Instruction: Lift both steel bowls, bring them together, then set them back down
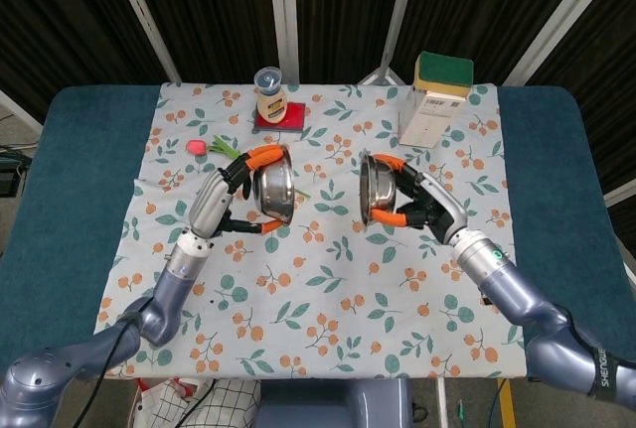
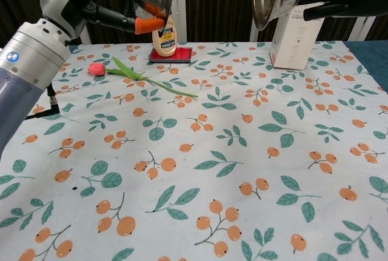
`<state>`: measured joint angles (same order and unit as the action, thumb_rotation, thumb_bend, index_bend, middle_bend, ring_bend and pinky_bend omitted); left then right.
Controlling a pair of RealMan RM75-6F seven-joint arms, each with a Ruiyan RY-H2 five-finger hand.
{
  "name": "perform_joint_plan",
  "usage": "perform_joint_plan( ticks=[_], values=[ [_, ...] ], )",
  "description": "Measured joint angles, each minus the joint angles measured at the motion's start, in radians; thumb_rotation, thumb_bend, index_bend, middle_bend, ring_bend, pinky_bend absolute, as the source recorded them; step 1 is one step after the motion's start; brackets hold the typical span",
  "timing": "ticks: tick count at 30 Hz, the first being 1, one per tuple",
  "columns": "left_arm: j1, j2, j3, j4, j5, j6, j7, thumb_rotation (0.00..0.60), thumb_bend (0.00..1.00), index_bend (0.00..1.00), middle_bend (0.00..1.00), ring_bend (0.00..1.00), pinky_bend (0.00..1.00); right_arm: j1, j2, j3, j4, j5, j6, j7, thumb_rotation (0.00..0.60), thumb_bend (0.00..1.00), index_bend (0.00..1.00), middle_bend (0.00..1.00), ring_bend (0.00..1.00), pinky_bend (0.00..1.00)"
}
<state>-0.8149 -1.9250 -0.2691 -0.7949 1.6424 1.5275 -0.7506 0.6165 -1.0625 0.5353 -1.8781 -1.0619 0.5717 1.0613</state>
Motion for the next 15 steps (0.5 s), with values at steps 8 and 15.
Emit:
perform_joint_plan(
  ticks=[8, 15],
  values=[
    [-0.033, -0.049, 0.002, 0.039, -0.015, -0.023, -0.011, 0.6, 0.34, 0.38, 0.65, 0.51, 0.69, 0.028, -0.032, -0.02, -0.038, 0.046, 0.036, -0.079, 0.6, 0.61, 0.94, 0.9, 1.0, 1.0],
    [-0.071, -0.098, 0.009, 0.093, -0.026, -0.058, -0.01, 0.6, 0.34, 0.38, 0.65, 0.51, 0.69, 0.062, -0.063, -0.044, -0.072, 0.11, 0.081, -0.179, 0.6, 0.61, 0.94, 0.9, 1.0, 1.0]
  ],
)
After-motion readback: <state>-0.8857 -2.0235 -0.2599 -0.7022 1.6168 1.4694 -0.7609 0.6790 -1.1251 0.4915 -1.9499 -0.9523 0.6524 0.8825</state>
